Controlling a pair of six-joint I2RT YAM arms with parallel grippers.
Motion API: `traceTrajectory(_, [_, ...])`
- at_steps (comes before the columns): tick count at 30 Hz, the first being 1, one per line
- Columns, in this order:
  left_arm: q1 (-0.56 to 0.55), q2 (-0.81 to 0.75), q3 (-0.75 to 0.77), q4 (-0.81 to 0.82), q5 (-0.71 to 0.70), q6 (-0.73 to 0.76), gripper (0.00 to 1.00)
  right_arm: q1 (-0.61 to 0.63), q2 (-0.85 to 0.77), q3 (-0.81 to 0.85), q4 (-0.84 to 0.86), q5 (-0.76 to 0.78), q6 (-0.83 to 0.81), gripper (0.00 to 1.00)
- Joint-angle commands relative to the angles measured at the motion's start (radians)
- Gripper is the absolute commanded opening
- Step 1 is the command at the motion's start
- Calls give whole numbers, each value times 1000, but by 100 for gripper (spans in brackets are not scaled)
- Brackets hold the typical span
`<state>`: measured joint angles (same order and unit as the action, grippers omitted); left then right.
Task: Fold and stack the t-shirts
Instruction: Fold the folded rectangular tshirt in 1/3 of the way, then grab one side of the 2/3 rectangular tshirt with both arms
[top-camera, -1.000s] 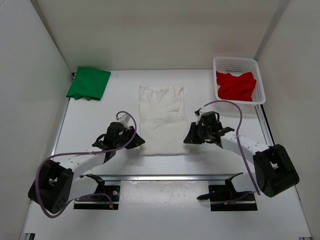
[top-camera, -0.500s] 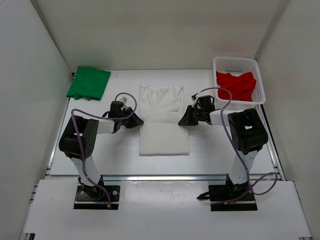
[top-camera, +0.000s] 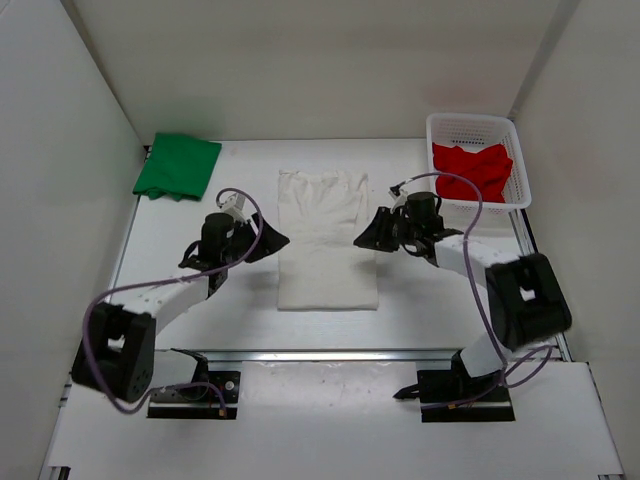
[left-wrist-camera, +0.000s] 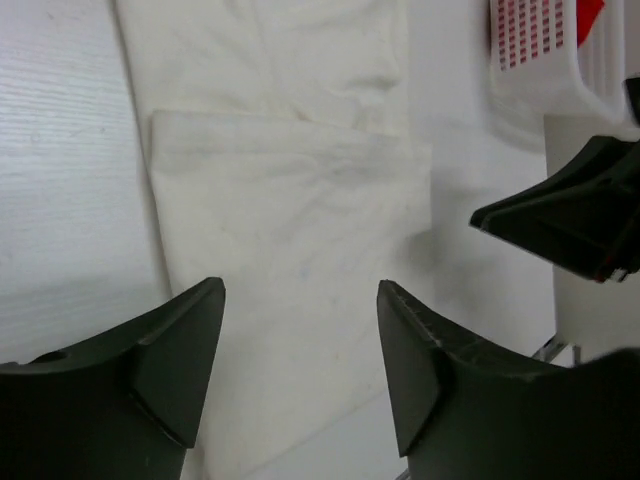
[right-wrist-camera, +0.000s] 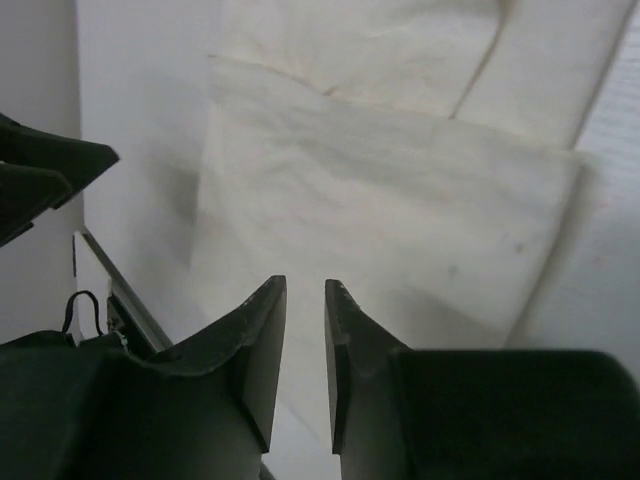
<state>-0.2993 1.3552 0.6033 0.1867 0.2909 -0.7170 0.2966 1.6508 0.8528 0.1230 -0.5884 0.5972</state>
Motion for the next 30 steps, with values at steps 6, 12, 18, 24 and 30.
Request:
traceTrajectory(6, [-79, -347, -281, -222, -65, 96, 62, 93, -403, -314, -55, 168, 41, 39])
traceTrajectory(12, [-86, -432, -395, -234, -65, 79, 61, 116, -608, -535, -120, 228, 67, 50])
traceTrajectory(18, [-126, -369, -412, -205, -75, 41, 65, 89, -665, -641, -129, 225, 76, 51])
traceTrajectory(24, [-178, -303, -399, -121, -70, 11, 60, 130, -539, -618, -36, 186, 90, 46])
traceTrajectory(30, [-190, -266, -390, -99, -53, -2, 48, 133, -491, -598, -6, 187, 84, 38])
